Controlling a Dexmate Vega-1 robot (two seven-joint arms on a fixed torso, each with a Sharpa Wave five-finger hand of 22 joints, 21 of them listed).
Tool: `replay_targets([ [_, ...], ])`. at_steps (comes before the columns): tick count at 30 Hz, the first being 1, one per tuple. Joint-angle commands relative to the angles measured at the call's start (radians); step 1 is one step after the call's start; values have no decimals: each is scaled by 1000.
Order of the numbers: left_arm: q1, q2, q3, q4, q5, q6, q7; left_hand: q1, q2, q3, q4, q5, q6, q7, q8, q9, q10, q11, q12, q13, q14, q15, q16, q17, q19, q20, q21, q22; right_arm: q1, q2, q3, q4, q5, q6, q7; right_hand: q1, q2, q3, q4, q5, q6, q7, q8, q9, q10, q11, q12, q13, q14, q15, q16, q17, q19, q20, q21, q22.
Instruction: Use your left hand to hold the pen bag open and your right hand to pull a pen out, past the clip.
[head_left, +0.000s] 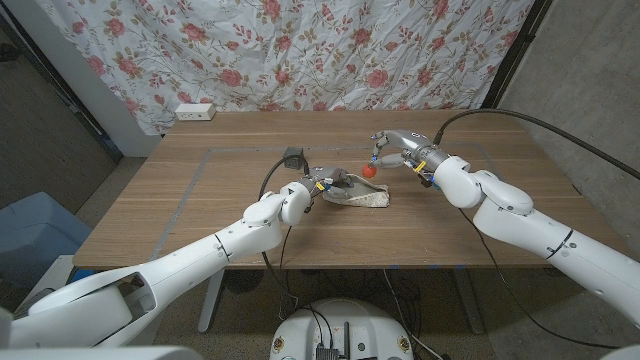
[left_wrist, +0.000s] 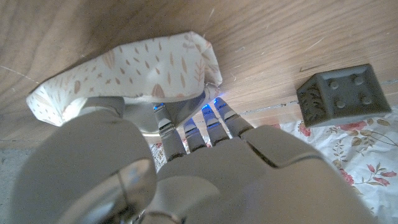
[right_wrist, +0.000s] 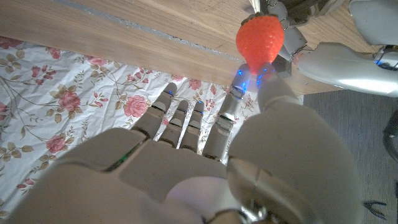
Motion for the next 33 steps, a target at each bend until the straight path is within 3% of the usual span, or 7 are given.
replay_targets([
  [1, 3, -4, -1, -12, 13, 19, 10, 6, 18, 7, 5, 1, 12, 5, 9, 4, 6, 3, 9, 4, 7, -8, 8, 2, 4, 8, 9, 4, -3, -26, 27, 9, 21, -10, -11, 4, 7, -1, 3, 4, 30, -21, 7, 2, 10, -2, 0, 2, 6, -19, 4, 2, 1, 0, -1, 3],
  [20, 24, -7, -12, -42, 41, 36, 62, 35, 58, 26, -7, 3, 97, 1, 21, 1, 75, -17, 22, 3, 67, -30, 16, 1, 38, 5, 16, 4, 2, -56, 43, 30, 31, -28, -22, 3, 8, -4, 4, 4, 30, -21, 5, -1, 10, 1, -2, 2, 7, -19, 4, 2, 1, 0, -2, 3],
  [33, 35, 4, -23, -78, 52, 43, 63, 45, 61, 28, -11, 1, 127, 5, 20, 1, 97, -25, 21, 3, 90, -38, 15, 0, 57, -1, 18, 5, -5, -68, 66, 51, 71, -32, -41, 5, 10, -5, 3, 3, 28, -22, 3, -3, 14, 1, -2, 2, 8, -21, 5, 2, 3, 1, -1, 3],
])
